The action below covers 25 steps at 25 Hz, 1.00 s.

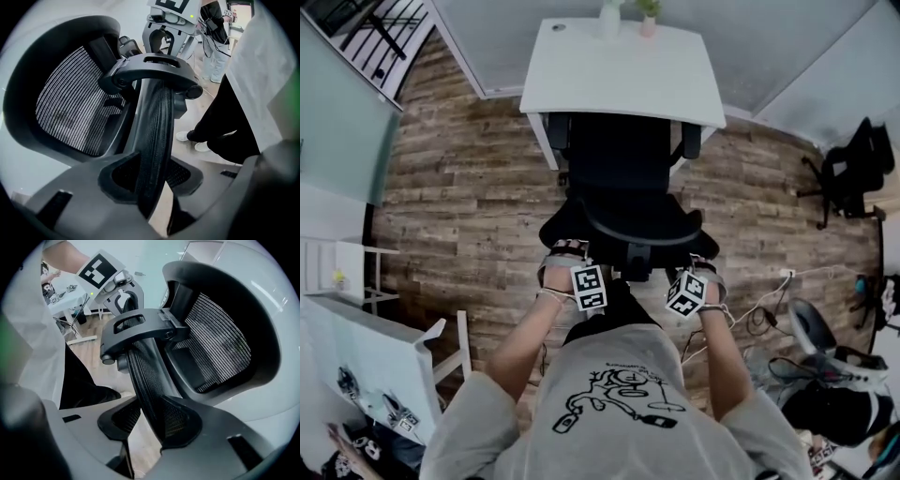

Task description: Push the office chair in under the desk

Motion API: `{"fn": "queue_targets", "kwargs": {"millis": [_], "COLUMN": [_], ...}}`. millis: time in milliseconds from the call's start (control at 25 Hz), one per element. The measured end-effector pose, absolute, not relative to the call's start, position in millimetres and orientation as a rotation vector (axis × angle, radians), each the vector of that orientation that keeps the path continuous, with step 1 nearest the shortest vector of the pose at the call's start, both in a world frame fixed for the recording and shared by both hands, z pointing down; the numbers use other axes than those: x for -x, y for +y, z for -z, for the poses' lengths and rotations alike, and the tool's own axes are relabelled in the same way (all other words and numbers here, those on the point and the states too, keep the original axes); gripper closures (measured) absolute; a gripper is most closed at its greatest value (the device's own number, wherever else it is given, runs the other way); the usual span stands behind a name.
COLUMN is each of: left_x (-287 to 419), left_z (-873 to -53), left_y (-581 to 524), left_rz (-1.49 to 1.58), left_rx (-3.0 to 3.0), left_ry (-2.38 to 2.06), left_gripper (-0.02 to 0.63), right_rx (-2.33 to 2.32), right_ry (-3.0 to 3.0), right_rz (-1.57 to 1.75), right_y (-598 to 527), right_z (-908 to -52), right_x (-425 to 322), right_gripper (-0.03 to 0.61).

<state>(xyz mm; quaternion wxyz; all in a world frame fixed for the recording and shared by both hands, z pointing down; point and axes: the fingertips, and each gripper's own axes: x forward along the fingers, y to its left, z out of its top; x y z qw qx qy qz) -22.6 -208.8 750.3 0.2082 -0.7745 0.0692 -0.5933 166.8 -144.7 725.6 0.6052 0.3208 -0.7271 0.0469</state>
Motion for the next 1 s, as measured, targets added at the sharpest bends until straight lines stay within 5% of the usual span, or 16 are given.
{"fn": "queue_targets", "kwargs": {"millis": [1000], "left_x": [-5], "left_z": [-747], "left_y": [-299], "left_rz": [1.663], "left_rx": [2.166], "left_ry": [0.209], "left_gripper": [0.466], "right_rx": [-0.736], "right_ry": [-1.717], "right_rz": [-0.09], "right_y": [-240], "right_z": [-722], "right_x": [-194], "right_gripper": [0.429]}}
